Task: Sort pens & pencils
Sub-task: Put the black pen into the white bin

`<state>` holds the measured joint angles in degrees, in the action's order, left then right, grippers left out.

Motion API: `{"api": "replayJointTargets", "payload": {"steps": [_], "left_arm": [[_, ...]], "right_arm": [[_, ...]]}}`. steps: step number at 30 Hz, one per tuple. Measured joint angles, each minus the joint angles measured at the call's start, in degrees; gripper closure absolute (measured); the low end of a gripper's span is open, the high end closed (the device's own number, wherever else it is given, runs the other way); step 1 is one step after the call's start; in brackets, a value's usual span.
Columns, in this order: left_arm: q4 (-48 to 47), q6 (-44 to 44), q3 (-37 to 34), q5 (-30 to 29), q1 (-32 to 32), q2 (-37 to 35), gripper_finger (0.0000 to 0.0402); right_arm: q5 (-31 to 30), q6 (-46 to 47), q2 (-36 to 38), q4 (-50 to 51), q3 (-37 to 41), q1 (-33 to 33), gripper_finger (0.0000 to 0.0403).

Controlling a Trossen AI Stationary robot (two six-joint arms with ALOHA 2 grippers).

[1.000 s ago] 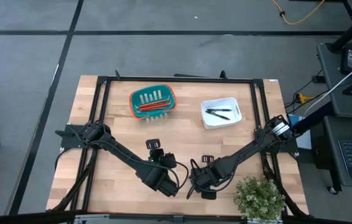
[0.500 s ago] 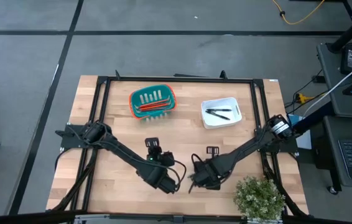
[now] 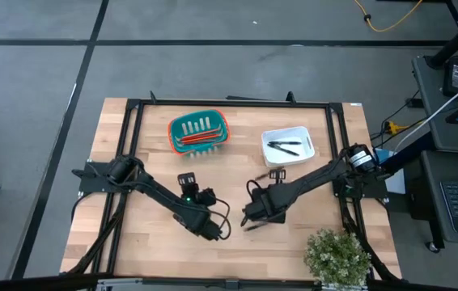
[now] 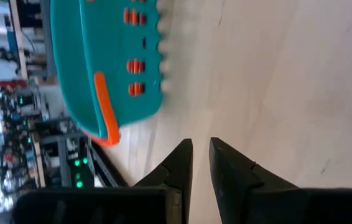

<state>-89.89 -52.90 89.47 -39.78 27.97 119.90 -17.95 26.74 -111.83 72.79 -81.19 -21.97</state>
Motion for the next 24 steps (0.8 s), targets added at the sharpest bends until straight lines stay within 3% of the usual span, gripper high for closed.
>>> {"api": "replayJointTargets", "payload": {"steps": [7, 12, 15, 18, 24], "left_arm": [[0.28, -8.13, -9.11, 1.09, 0.95, -5.53, 0.0352], [6.03, -9.93, -14.3, 1.99, 2.17, -10.13, 0.0352], [11.43, -8.26, -16.46, 2.03, 2.79, -12.38, 0.0352], [15.16, -6.43, -17.24, 2.0, 3.54, -13.3, 0.0352], [16.46, -5.01, -17.29, 2.03, 4.56, -13.31, 0.0352]], "right_arm": [[-3.33, -1.58, 0.02, -3.41, 0.0, 0.04, 0.0378], [-2.75, -1.9, 0.02, -7.57, 0.0, 1.87, 0.0349], [1.16, -1.5, 0.02, -10.49, 0.0, 3.55, 0.0319], [8.79, -1.35, 0.02, -15.78, 0.0, 4.59, 0.0285], [22.84, 2.96, 0.04, -25.88, 0.0, 3.39, 0.0227]]}}
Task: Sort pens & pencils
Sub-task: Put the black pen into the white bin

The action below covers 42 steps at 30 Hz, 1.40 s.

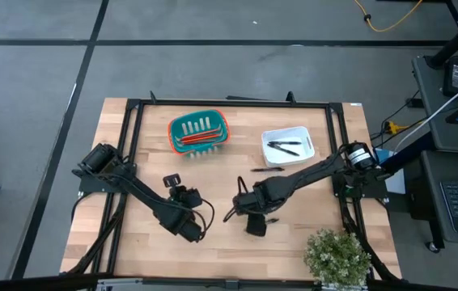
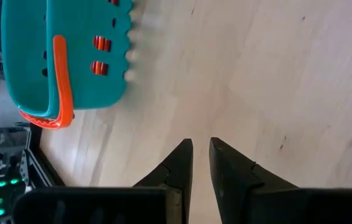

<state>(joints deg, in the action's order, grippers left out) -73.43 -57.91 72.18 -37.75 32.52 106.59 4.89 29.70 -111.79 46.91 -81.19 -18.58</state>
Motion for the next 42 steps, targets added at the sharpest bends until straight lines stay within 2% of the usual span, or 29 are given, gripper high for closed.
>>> {"api": "replayJointTargets", "payload": {"steps": [8, 14, 20, 29, 39, 42], "left_arm": [[0.07, -0.42, 0.0, -0.03, 0.86, 0.02, 0.0352], [1.03, -0.44, 0.0, -0.03, 0.91, 0.04, 0.0352], [1.11, -0.46, 0.0, -0.03, 0.89, 0.07, 0.0352], [1.11, -0.44, 0.0, -0.03, 0.89, 0.07, 0.0352], [1.4, -0.44, 0.0, 0.54, 0.89, 0.09, 0.0352], [1.44, -0.44, 0.0, 0.69, 0.89, 0.09, 0.0352]], "right_arm": [[2.66, 1.47, 0.02, 3.0, 0.0, -6.12, 0.0215], [-2.16, -2.05, 0.02, 2.93, 0.0, -9.2, 0.0215], [-5.27, -5.61, -0.22, 2.36, 0.0, -9.34, 0.0215], [-5.25, -10.53, -5.16, 1.21, 0.0, -8.76, 0.0215], [-4.2, -11.8, -8.8, 0.46, -0.3, -8.14, 0.0215], [-4.3, -10.7, -9.0, 0.53, -0.31, -8.14, 0.023]]}}
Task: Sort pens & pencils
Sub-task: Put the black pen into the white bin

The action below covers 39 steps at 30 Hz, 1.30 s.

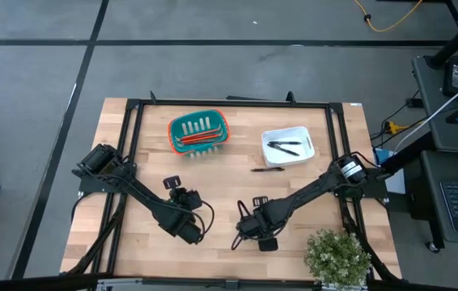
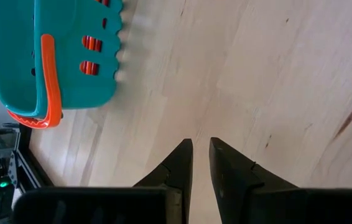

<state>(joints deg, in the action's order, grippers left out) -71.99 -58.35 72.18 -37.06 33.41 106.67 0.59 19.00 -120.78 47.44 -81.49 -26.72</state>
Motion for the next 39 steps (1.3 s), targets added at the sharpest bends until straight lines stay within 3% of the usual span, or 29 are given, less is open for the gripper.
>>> {"api": "replayJointTargets", "payload": {"steps": [9, 24, 39], "left_arm": [[0.13, 0.0, 0.0, 0.11, 0.0, 0.0, 0.0352], [0.15, 0.02, 0.0, 0.11, 0.0, 0.0, 0.0352], [0.31, 0.0, 0.0, 0.11, 1.62, 0.04, 0.0352]], "right_arm": [[-0.82, 0.4, -0.14, -0.46, 0.04, -0.03, 0.0377], [-1.14, 4.77, 1.42, 2.66, -1.33, 2.02, 0.0375], [-17.28, 6.53, 7.14, 27.74, -6.12, 5.52, 0.0376]]}}
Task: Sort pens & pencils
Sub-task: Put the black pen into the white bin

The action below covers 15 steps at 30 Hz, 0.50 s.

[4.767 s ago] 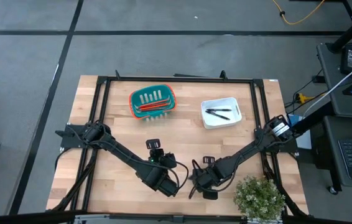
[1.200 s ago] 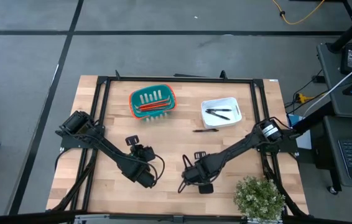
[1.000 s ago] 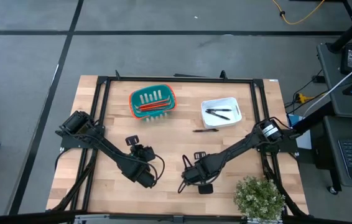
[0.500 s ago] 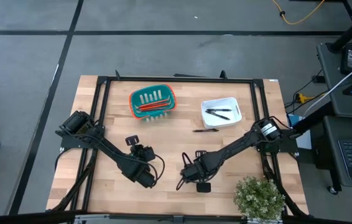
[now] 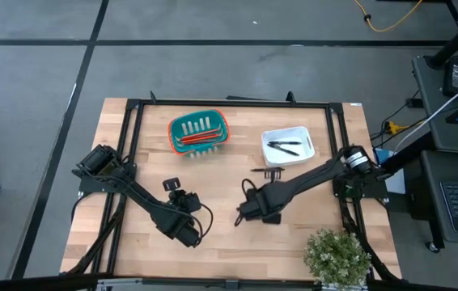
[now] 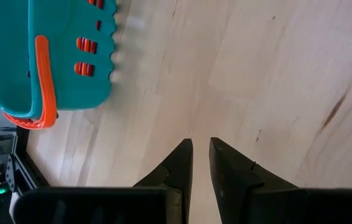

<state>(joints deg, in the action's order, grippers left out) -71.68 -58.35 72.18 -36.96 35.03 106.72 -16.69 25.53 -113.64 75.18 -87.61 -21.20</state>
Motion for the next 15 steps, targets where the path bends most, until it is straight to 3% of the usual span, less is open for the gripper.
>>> {"api": "replayJointTargets", "payload": {"steps": [8, 15], "left_arm": [[0.39, -0.02, 0.0, 0.01, 0.0, 0.0, 0.0352], [0.42, -0.02, 0.0, -0.02, 0.23, 0.0, 0.0352]], "right_arm": [[-10.7, 1.19, 9.23, 8.18, -0.02, 5.14, 0.0376], [-12.86, -1.86, 17.54, 6.51, 5.01, 11.93, 0.0376]]}}
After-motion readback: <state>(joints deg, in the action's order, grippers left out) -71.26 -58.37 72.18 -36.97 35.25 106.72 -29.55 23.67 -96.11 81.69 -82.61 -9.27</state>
